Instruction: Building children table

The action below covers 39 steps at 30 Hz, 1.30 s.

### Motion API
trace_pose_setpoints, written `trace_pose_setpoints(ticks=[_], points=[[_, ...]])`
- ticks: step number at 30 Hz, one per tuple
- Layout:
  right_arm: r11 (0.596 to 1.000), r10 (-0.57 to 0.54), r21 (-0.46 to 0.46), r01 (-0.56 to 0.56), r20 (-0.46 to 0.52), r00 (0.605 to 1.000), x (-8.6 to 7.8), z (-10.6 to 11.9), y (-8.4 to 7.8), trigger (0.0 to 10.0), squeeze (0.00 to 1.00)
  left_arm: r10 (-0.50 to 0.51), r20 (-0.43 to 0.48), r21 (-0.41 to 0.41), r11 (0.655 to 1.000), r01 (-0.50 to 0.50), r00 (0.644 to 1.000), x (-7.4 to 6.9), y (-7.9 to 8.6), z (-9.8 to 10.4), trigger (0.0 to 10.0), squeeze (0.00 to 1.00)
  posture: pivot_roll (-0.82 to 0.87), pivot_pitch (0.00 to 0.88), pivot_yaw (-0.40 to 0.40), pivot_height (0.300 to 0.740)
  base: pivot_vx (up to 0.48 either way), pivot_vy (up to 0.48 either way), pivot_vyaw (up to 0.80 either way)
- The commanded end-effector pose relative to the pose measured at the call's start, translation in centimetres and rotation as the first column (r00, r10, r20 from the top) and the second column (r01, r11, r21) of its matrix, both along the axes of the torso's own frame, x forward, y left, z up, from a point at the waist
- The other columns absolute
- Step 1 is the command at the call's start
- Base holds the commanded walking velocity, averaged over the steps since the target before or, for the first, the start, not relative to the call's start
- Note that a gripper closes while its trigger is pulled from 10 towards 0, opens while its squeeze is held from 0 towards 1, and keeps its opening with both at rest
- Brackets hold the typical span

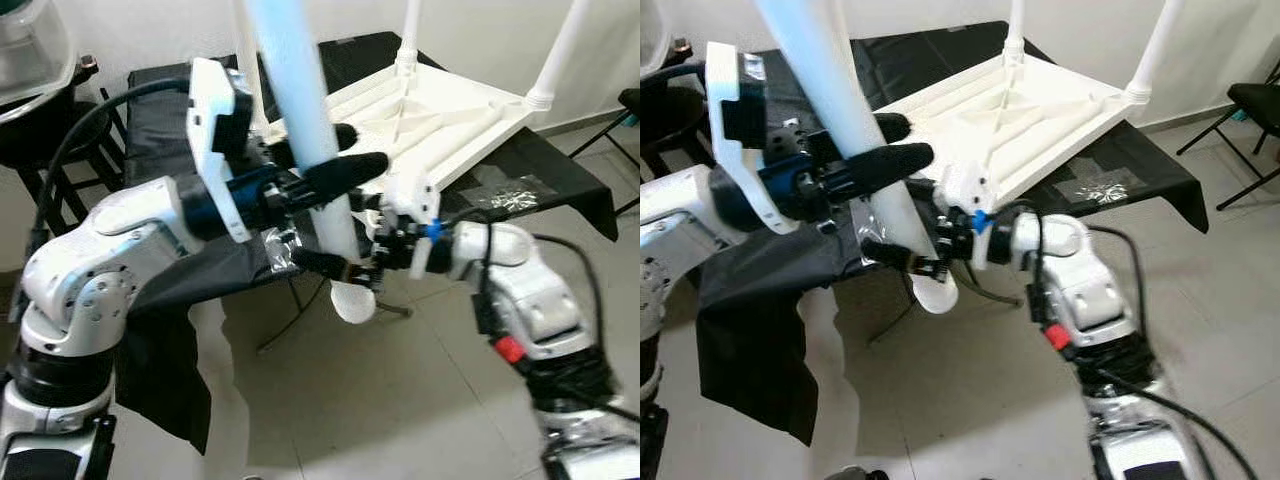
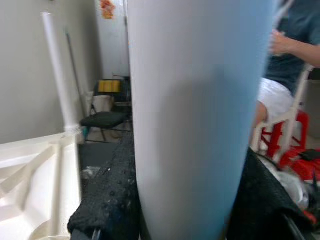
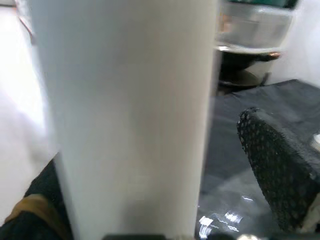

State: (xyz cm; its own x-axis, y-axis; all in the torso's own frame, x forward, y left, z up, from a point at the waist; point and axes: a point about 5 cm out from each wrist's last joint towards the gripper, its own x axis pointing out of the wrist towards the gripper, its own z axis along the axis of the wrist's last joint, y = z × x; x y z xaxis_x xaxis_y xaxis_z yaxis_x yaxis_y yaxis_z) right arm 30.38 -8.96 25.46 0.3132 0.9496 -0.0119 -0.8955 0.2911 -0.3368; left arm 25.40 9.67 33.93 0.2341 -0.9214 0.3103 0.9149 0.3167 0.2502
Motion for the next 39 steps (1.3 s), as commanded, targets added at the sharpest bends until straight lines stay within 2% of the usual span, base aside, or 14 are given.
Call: trace_pose_setpoints(ticks=[1,4,10,14,18,19,22,24,30,37,39], points=[[0.999,0.048,0.005,-0.048,-0.042,0.998,-0.5,-0.7,0.7,10.0,0.0,-0.028,0.026,-0.002,1.0,0.028,0.999,-0.3,-0.3,0.3,0.0,0.0,0.0,0.135,-0.023,0.74,0.0,0.0,0.0],[0.994,0.111,0.012,-0.111,-0.078,0.991,-1.1,-1.3,2.0,10.0,0.0,-0.029,0.036,-0.019,0.999,0.03,0.999,0.3,0.1,0.9,0.0,0.0,0.0,0.136,-0.028,0.74,0.0,0.0,0.0],[0.993,0.11,-0.029,-0.113,-0.095,0.989,-1.1,-2.2,2.5,10.0,0.0,-0.039,0.048,-0.017,0.999,0.04,0.998,0.5,0.3,1.1,0.0,0.0,0.0,0.138,-0.031,0.74,0.0,0.0,0.0],[0.985,0.163,-0.03,-0.168,-0.115,0.98,-1.9,-2.8,2.8,10.0,0.0,-0.049,0.054,-0.022,0.999,0.05,0.997,0.5,0.5,1.5,0.0,0.0,0.0,0.14,-0.031,0.74,0.0,0.0,0.0],[0.985,0.167,-0.029,-0.171,-0.113,0.979,-2.0,-2.8,2.8,10.0,0.0,-0.049,0.056,-0.023,0.999,0.05,0.997,0.5,0.7,1.7,0.0,0.0,0.0,0.14,-0.031,0.74,0.0,0.0,0.0],[0.985,0.165,-0.03,-0.169,-0.107,0.98,-1.9,-2.8,2.8,0.0,0.0,-0.047,0.058,-0.025,0.999,0.049,0.997,0.6,1.2,2.1,0.0,0.0,0.0,0.141,-0.031,0.74,0.0,0.0,0.0],[0.987,0.158,-0.02,-0.16,-0.094,0.983,-1.8,-2.5,2.7,0.0,0.0,-0.043,0.061,-0.027,0.999,0.044,0.997,0.9,2.1,2.9,0.0,0.0,0.0,0.14,-0.031,0.74,0.0,0.0,0.0],[0.989,0.147,-0.001,-0.148,-0.072,0.986,-1.6,-2.0,2.6,0.0,0.0,-0.039,0.065,-0.034,0.999,0.041,0.997,1.5,3.5,4.2,0.0,0.0,0.0,0.139,-0.031,0.74,0.0,0.0,0.0],[0.99,0.138,0.004,-0.138,-0.06,0.989,-1.4,-1.7,2.7,0.0,0.0,-0.044,0.063,-0.038,0.998,0.046,0.997,1.9,4.0,4.8,0.0,0.0,0.0,0.138,-0.032,0.74,0.0,0.0,0.0],[0.993,0.116,0.001,-0.116,-0.053,0.992,-1.2,-1.7,2.6,0.0,0.0,-0.049,0.049,-0.038,0.998,0.051,0.998,3.0,4.4,4.2,0.0,0.0,0.0,0.134,-0.032,0.74,0.0,0.0,0.0],[0.994,0.105,0.004,-0.105,-0.049,0.993,-1.1,-1.7,2.6,0.0,0.0,-0.049,0.025,-0.045,0.998,0.05,0.998,3.7,5.1,3.5,3.2,0.0,-0.01,0.132,-0.031,0.74,0.0,0.0,0.0]])
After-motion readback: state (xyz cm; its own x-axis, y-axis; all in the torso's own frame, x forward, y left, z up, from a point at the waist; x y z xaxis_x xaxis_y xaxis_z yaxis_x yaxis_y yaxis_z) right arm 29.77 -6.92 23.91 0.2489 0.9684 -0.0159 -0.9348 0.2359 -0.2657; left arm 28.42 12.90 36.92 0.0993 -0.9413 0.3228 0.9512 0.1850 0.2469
